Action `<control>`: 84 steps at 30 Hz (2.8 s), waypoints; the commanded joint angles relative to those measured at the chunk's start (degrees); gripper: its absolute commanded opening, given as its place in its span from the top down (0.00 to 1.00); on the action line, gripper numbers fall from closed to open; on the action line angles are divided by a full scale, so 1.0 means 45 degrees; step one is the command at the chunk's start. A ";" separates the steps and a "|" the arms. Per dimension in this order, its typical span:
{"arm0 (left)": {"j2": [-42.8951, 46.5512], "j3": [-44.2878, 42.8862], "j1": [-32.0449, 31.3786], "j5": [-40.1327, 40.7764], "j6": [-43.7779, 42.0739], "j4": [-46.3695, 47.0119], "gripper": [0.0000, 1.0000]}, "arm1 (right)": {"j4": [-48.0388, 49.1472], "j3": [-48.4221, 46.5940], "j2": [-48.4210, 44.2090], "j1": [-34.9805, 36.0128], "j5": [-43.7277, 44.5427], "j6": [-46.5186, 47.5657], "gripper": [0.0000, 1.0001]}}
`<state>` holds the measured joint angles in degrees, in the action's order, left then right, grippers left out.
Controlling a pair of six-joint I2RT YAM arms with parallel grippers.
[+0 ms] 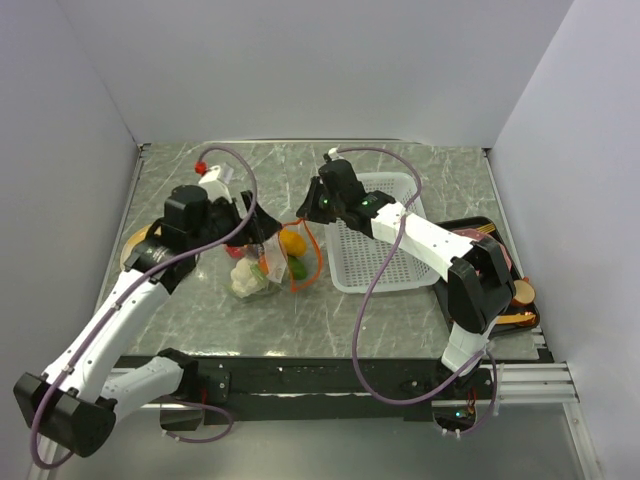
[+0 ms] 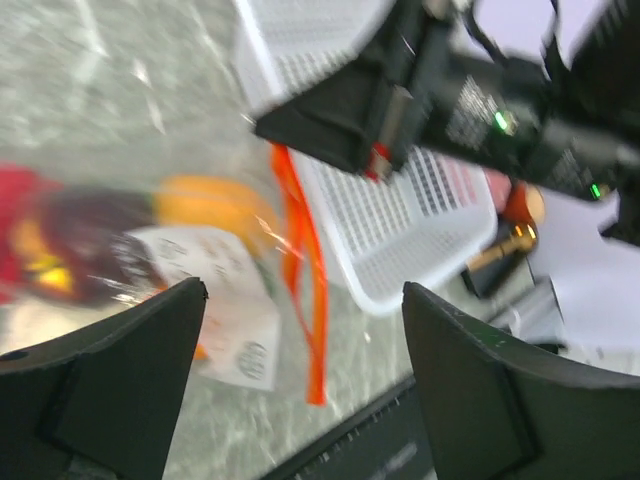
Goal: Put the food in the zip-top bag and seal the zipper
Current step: Zip the zipper food storage bag at the center of the board.
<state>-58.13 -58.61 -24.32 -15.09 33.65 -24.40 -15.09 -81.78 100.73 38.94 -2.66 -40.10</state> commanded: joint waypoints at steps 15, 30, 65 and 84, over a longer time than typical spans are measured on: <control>-0.6574 -0.0765 0.3021 -0.7792 -0.2165 0.7782 0.20 | 0.0346 -0.0752 -0.1368 -0.0118 -0.0347 0.0668 0.87; -0.9873 -0.0999 0.3587 -1.2797 -0.0037 1.2355 0.17 | -0.0103 -0.1084 -0.1525 -0.0118 -0.0523 0.0922 0.87; -1.3548 -0.0414 0.2845 -1.3112 1.2794 2.9071 0.84 | -0.0357 -0.1437 -0.1036 -0.0137 -0.0797 0.1058 0.86; -0.6191 -0.0217 0.2825 -0.8507 -0.1201 0.8147 0.99 | -0.1098 -0.1631 -0.0704 -0.0371 -0.0464 0.2719 0.85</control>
<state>-93.43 -56.45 -11.42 -65.78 52.73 43.88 -21.30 -85.60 97.65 37.76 -4.16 -31.05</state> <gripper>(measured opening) 0.013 0.173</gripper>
